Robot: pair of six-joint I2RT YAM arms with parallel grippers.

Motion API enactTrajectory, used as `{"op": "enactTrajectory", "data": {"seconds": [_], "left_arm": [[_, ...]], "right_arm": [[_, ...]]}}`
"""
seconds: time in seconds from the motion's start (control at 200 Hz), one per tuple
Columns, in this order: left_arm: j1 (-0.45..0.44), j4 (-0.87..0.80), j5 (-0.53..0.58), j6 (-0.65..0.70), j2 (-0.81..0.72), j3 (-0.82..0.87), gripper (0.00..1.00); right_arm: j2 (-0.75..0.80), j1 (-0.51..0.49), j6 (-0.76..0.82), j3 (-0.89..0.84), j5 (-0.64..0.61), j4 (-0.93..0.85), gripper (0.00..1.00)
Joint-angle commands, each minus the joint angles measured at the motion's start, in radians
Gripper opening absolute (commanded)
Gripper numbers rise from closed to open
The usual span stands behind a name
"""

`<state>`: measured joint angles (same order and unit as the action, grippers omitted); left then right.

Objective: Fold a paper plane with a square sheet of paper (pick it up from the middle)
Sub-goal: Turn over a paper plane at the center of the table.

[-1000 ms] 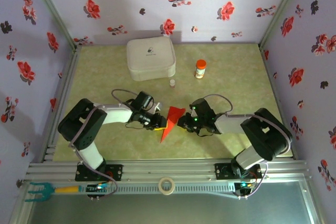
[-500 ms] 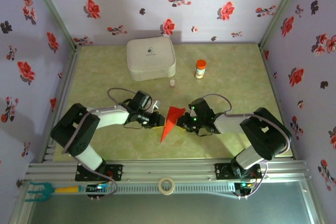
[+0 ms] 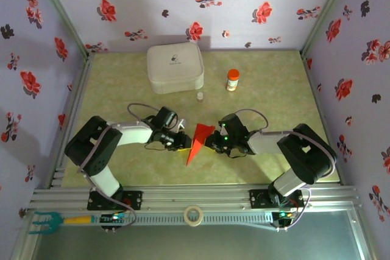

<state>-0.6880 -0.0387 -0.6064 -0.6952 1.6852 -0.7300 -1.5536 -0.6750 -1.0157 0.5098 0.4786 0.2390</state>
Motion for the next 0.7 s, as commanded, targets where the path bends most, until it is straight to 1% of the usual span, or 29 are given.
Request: {"op": "enactTrajectory", "data": {"seconds": [0.0,0.435,0.56,0.695], "left_arm": [[-0.015,-0.015,-0.028,0.029,0.026,-0.02,0.28],[-0.038,0.044,-0.076,0.007,0.05,-0.017,0.3],[-0.044,0.072,-0.104,-0.003,0.06,-0.017,0.29],[-0.047,0.078,-0.107,-0.003,0.068,-0.019,0.26]], "right_arm": [[-0.033,-0.011,-0.011,0.022,0.003,0.019,0.19],[-0.054,-0.012,-0.001,0.023,0.001,-0.005,0.18],[-0.06,-0.012,-0.002,0.017,0.001,-0.002,0.17],[-0.066,-0.012,-0.003,0.016,0.0,0.0,0.17]]}}
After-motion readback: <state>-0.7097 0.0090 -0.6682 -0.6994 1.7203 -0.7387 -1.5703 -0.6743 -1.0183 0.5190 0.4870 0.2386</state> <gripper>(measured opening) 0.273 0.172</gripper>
